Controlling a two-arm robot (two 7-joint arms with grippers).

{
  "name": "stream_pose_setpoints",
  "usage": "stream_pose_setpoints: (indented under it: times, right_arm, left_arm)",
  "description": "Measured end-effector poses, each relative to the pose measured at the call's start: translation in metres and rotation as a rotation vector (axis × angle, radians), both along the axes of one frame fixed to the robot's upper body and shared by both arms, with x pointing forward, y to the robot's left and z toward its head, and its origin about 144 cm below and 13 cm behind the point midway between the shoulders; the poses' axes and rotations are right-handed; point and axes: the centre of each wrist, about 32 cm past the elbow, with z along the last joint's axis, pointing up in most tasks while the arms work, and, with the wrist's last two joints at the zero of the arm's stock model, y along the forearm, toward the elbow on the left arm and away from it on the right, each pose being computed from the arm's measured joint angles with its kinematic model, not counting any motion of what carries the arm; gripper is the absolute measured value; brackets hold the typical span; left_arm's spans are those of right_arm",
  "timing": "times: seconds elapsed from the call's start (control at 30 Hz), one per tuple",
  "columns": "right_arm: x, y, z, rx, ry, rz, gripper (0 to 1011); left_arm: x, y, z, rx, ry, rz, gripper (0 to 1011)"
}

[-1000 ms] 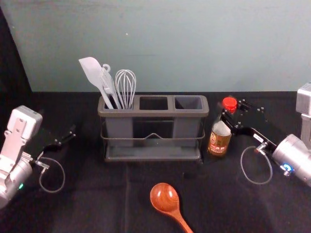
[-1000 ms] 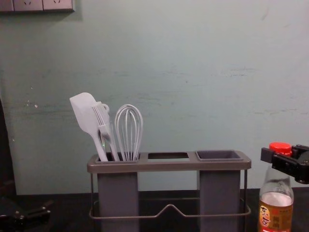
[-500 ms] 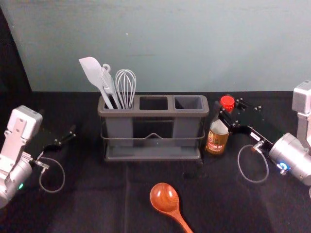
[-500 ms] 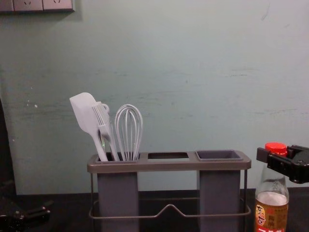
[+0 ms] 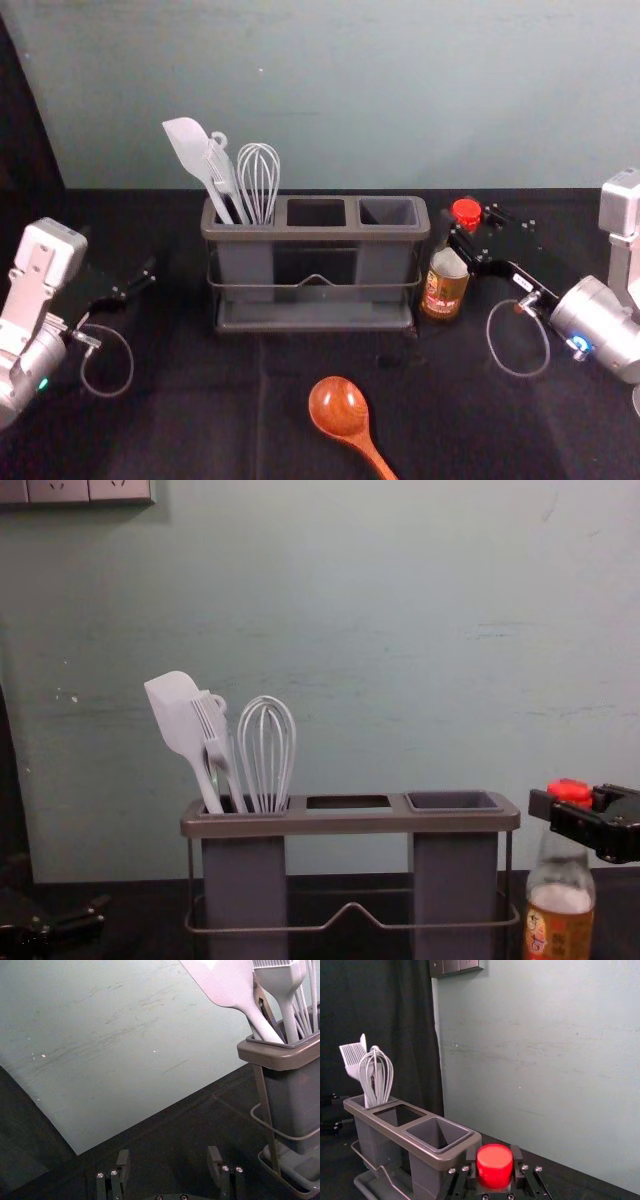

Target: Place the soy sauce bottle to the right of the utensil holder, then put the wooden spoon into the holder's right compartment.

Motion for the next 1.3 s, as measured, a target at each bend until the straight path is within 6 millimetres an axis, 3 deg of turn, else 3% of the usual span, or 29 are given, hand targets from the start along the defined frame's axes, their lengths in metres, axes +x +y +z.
stream_pose_setpoints:
  times: [0.37,0.63,0.97,1.3]
  right_arm:
    - [-0.007,-0.001,0.006,0.018,-0.025,0.0,754]
    - [-0.031,-0.001,0.026,0.009,-0.093,-0.03,976]
    - [-0.07,0.002,0.032,-0.014,-0.125,-0.02,1004]
    - [-0.102,0.012,0.024,-0.025,-0.133,0.043,1004]
  left_arm:
    - [0.0,0.0,0.0,0.0,0.0,0.0,1012]
    - [0.0,0.0,0.0,0.0,0.0,0.0,1011]
    - [0.0,0.0,0.0,0.0,0.0,0.0,1012]
    - [0.0,0.0,0.0,0.0,0.0,0.0,1012]
